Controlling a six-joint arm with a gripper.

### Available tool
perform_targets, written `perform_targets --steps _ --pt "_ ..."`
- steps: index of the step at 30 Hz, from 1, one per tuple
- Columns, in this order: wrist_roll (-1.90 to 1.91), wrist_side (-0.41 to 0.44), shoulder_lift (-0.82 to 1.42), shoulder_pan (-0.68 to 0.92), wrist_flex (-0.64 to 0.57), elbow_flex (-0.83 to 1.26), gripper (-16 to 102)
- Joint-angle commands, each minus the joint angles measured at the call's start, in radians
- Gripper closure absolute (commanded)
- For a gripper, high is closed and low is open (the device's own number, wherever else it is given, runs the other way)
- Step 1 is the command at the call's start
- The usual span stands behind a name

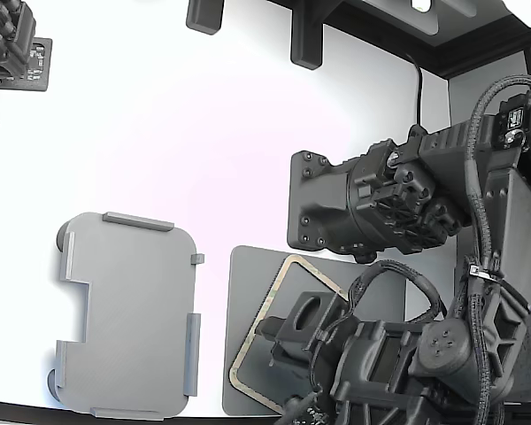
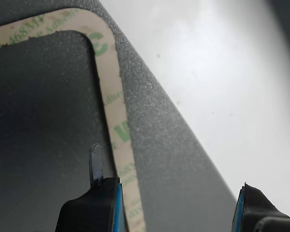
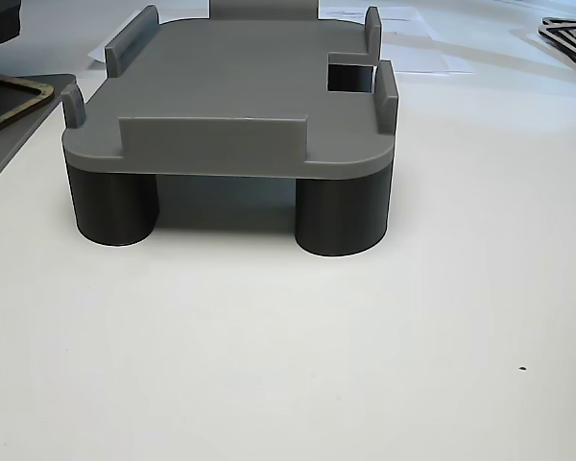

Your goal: Move top rectangular frame to the holder.

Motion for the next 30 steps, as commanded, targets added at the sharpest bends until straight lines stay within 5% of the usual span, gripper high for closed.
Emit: perform_targets --steps 1,14,30 --pt "-0.028 0.005 0.021 -0.011 -0.029 -0.006 -13" --pt "-0.083 -0.091 -0.023 -0.028 -0.199 0.103 -14" --pt "-0.164 -0.147 0.008 -0.098 -0.167 0.144 -10"
